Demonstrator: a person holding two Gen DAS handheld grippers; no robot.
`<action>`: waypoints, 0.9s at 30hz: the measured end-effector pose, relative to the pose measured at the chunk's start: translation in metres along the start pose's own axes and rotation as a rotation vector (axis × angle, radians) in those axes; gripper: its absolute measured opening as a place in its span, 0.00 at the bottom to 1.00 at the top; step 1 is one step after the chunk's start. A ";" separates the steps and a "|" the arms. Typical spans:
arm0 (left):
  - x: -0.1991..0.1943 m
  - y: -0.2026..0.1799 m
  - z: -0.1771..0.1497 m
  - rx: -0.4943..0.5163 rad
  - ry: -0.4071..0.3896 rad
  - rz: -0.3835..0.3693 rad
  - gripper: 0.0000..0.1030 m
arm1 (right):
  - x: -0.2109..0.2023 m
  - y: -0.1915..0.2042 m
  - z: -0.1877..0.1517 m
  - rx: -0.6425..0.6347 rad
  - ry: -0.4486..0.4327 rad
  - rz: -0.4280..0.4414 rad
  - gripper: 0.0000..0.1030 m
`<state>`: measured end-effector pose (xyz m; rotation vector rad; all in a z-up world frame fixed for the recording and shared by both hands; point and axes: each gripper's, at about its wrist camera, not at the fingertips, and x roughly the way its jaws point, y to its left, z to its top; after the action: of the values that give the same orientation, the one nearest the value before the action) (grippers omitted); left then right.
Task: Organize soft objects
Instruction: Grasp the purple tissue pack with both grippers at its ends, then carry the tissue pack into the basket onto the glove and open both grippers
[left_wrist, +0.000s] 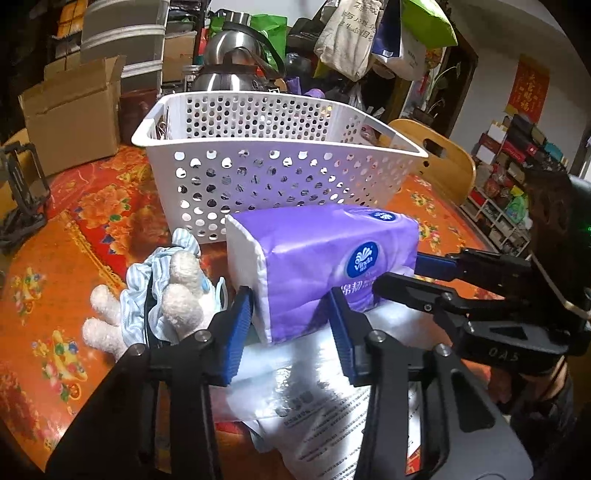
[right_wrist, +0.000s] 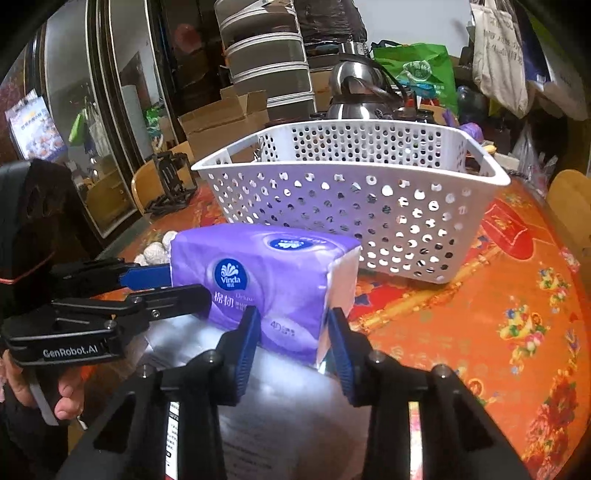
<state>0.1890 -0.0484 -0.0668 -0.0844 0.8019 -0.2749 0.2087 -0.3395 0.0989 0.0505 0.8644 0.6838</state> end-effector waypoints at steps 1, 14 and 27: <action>-0.001 -0.003 -0.001 0.009 -0.005 0.016 0.38 | -0.001 0.003 -0.001 0.000 -0.008 -0.015 0.36; -0.039 -0.020 -0.002 0.040 -0.100 0.052 0.38 | -0.033 0.027 -0.002 -0.041 -0.108 -0.081 0.34; -0.103 -0.034 0.027 0.061 -0.212 0.035 0.38 | -0.085 0.047 0.032 -0.091 -0.212 -0.120 0.34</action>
<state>0.1335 -0.0541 0.0298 -0.0412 0.5836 -0.2527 0.1678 -0.3440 0.1930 -0.0105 0.6274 0.5922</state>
